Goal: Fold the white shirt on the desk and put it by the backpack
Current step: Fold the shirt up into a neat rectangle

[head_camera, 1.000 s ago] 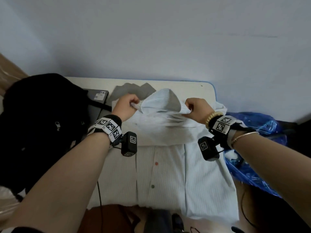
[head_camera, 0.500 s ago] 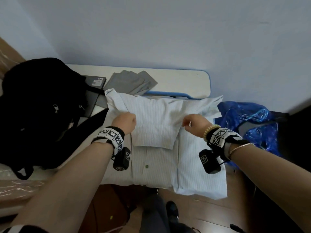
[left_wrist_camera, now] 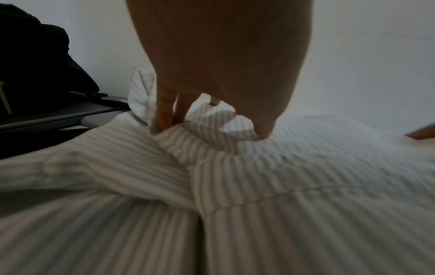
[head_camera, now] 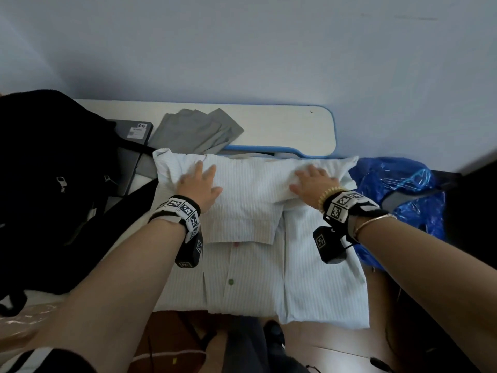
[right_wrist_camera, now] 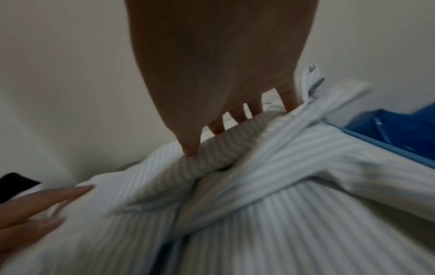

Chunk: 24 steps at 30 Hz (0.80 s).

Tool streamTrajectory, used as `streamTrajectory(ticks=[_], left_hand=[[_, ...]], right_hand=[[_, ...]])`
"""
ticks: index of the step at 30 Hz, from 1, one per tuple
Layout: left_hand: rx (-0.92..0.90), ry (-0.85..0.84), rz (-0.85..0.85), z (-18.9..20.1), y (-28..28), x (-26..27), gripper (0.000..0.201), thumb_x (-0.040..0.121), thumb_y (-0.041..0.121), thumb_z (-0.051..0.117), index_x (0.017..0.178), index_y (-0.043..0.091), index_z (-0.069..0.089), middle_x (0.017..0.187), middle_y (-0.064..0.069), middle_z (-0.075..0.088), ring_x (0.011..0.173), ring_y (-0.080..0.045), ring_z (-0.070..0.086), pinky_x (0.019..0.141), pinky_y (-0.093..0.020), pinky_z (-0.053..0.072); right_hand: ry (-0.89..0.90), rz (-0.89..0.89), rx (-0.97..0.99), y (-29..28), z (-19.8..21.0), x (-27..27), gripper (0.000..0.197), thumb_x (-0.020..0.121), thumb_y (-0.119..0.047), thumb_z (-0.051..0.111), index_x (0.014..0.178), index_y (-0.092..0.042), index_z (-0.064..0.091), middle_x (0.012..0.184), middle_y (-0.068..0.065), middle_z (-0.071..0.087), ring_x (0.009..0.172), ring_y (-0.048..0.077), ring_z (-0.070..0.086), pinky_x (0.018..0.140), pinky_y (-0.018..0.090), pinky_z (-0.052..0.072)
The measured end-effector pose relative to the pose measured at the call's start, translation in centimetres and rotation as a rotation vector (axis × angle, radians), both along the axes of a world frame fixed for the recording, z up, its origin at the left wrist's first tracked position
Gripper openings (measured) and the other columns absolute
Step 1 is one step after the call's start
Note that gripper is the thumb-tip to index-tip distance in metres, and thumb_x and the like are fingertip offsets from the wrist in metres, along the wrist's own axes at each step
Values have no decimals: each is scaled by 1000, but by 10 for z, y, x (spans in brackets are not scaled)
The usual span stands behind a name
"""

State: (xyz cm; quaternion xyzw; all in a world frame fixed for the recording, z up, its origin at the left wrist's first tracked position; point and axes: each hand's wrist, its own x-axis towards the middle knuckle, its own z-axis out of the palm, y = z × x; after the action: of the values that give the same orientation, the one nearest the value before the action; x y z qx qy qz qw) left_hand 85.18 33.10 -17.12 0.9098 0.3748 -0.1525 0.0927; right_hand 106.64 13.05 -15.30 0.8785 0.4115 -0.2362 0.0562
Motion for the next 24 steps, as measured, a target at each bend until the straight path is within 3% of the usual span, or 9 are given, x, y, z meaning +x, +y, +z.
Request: streamTrajectory(ticks=[4,8,12,14,15,18,21,22,24], left_hand=[[-144,71,285,-9,8,-13,82,93,56,36,150,23,-11,157,-20,-10,141,-43,21,111,-50,28],[-151,76,395,-7,14,-12,93,89,62,37,150,14,-14,155,-25,13,136,-42,33,110,-48,32],[-107,23,484,0,25,-15,92,90,61,38,150,10,-10,150,-21,33,129,-40,43,104,-46,37],[-66,51,556,-4,36,-26,88,88,56,43,150,9,3,140,-20,46,123,-39,49,98,-46,43],[-64,64,598,-4,39,-32,82,86,53,46,147,7,17,134,-20,51,119,-38,52,96,-45,44],[-50,138,614,-3,43,-52,55,86,38,52,128,3,51,126,-19,57,115,-36,56,94,-42,45],[82,220,619,7,43,-54,47,87,30,53,130,10,49,130,-13,52,121,-30,50,94,-41,43],[141,200,607,11,41,-51,46,86,25,53,130,12,45,131,-13,48,122,-30,46,94,-41,41],[275,52,405,14,37,-42,40,82,13,52,121,6,46,125,-17,47,115,-35,44,91,-43,38]], right_hand=[[58,-208,-96,-19,-28,8,92,73,-77,16,149,-25,11,159,12,-5,145,37,-5,111,64,15],[29,-385,-108,-19,-15,-1,92,88,-65,30,149,-4,0,157,20,-1,146,34,4,114,58,18],[72,-462,-123,-16,-14,6,93,87,-61,41,148,-2,4,153,27,11,142,40,16,114,52,23],[95,-509,-122,-14,-10,7,91,85,-57,47,149,-8,4,149,29,18,136,43,28,112,49,30],[99,-540,-125,-15,-8,7,89,85,-53,49,149,-10,5,148,28,20,134,43,31,111,48,32],[76,-632,-162,-12,-5,7,80,87,-43,52,147,-6,16,147,22,27,135,39,31,113,51,25],[-44,-592,-109,-15,-5,8,75,87,-54,42,142,-6,27,145,15,35,132,34,33,110,52,24],[-106,-562,-60,-16,-5,8,71,87,-50,43,141,-6,29,143,15,36,131,34,35,108,50,25],[-229,-443,63,-16,-4,7,59,86,-31,48,137,-5,32,141,17,37,127,34,37,105,48,30]])
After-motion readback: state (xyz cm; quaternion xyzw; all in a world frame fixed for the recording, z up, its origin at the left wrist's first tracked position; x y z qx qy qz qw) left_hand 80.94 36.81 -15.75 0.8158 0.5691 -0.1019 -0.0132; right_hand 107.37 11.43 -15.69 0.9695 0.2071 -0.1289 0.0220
